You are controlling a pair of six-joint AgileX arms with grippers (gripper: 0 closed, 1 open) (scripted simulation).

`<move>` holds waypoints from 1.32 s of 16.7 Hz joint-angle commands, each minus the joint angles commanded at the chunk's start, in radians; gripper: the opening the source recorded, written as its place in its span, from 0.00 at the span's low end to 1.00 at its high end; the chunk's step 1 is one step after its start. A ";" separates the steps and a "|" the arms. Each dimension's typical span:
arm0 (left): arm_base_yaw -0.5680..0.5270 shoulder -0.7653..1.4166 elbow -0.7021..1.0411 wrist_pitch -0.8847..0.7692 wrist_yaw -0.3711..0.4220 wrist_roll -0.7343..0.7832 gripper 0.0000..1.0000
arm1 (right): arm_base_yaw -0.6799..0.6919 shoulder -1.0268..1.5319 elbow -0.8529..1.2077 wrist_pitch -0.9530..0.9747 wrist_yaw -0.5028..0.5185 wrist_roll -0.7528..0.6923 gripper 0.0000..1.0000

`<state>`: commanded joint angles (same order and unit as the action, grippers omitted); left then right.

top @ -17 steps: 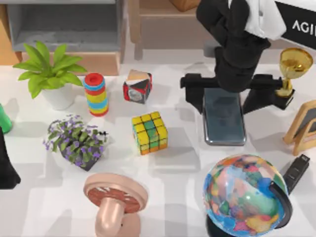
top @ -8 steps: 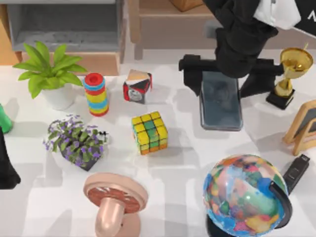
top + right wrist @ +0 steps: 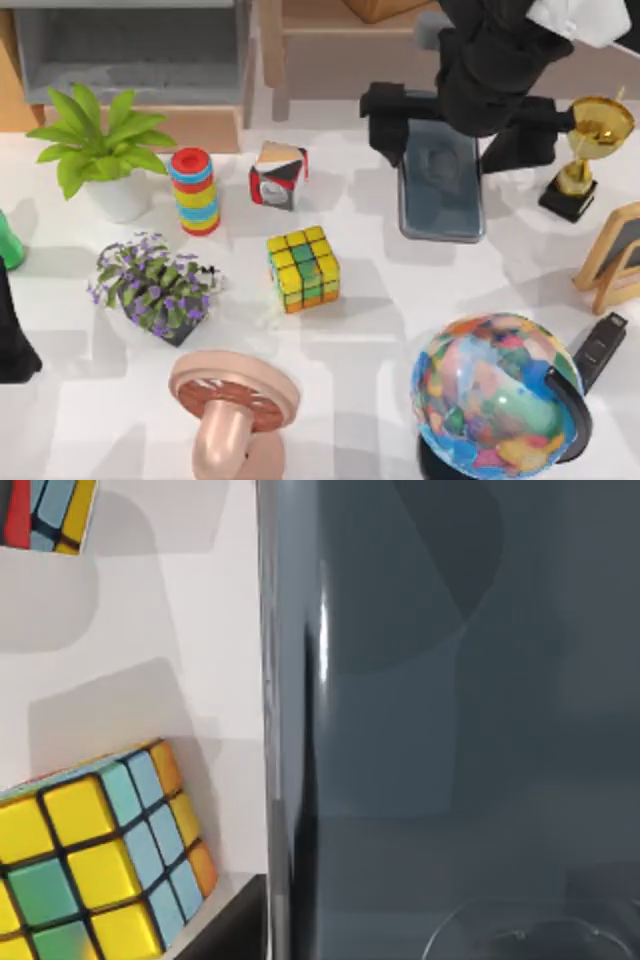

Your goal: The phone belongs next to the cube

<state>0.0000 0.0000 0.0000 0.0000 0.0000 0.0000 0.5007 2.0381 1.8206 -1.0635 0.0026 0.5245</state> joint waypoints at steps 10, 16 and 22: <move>0.000 0.000 0.000 0.000 0.000 0.000 1.00 | 0.003 0.017 -0.029 0.049 0.000 0.002 0.00; 0.000 0.000 0.000 0.000 0.000 0.000 1.00 | 0.005 0.082 -0.085 0.072 0.001 0.002 0.00; 0.000 0.000 0.000 0.000 0.000 0.000 1.00 | 0.006 0.188 -0.173 0.085 0.003 0.003 0.00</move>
<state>0.0000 0.0000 0.0000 0.0000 0.0000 0.0000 0.5068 2.2256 1.6476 -0.9781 0.0059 0.5271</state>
